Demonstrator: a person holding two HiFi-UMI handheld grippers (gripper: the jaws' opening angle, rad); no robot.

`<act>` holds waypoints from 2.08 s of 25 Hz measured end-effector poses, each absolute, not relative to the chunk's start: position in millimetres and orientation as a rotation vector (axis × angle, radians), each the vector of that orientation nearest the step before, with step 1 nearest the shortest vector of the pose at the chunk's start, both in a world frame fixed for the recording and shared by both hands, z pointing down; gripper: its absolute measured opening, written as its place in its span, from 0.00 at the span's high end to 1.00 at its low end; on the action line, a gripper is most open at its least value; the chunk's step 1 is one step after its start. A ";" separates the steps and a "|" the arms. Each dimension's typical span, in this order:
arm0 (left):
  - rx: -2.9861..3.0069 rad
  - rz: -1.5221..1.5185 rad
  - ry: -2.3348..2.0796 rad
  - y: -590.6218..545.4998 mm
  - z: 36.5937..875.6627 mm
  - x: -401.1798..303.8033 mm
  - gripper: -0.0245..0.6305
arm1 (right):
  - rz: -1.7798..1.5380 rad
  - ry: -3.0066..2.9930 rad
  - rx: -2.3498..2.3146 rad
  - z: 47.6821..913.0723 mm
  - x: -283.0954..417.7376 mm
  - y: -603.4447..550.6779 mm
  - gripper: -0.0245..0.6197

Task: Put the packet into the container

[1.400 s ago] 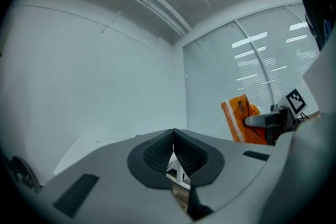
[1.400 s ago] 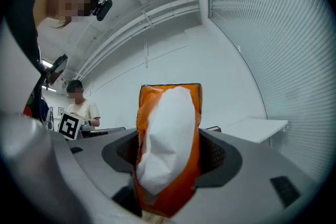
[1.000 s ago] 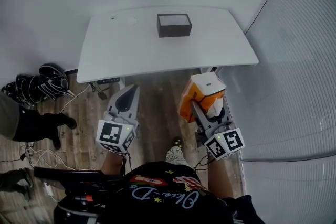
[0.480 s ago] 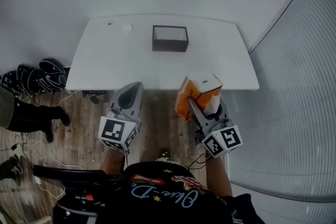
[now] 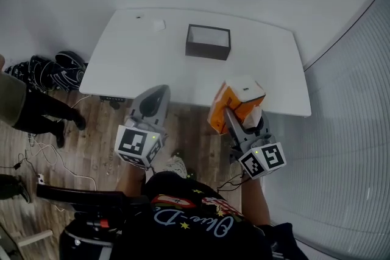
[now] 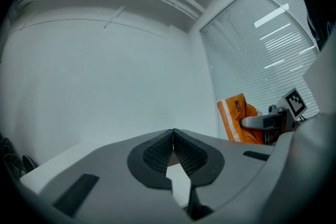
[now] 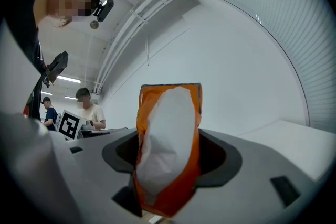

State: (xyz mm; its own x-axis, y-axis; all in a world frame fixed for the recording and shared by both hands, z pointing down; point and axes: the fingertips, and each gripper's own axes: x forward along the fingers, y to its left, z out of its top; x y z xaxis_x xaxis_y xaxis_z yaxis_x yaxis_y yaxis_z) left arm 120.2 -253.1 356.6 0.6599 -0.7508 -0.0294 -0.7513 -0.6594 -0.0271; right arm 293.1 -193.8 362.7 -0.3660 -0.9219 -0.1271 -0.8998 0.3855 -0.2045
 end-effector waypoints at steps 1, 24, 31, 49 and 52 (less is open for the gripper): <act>-2.820 0.018 1.282 -261.0 356.2 123.9 0.95 | -0.150 2.428 -1.620 363.5 295.9 -201.8 0.52; -2.801 -0.070 1.175 -509.5 384.7 207.2 0.95 | -0.154 2.432 -1.662 376.3 359.7 -453.7 0.52; -2.836 -0.033 1.147 -546.3 381.0 214.1 0.95 | -0.146 2.431 -1.689 380.1 358.9 -487.9 0.52; -2.833 -0.015 1.242 -573.3 361.9 229.4 0.95 | -0.186 2.468 -1.656 363.5 385.1 -516.9 0.52; -2.831 -0.028 1.268 -580.3 376.9 231.0 0.95 | -0.194 2.491 -1.636 375.9 387.5 -527.6 0.52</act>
State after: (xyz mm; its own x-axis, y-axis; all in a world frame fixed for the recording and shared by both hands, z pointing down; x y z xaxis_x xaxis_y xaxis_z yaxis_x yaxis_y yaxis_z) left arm 231.0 -580.3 376.9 0.6658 -0.7461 0.0000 -0.7454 -0.6652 -0.0438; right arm 387.5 -527.6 375.9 -0.3917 -0.9182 -0.0582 -0.8982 0.3954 -0.1921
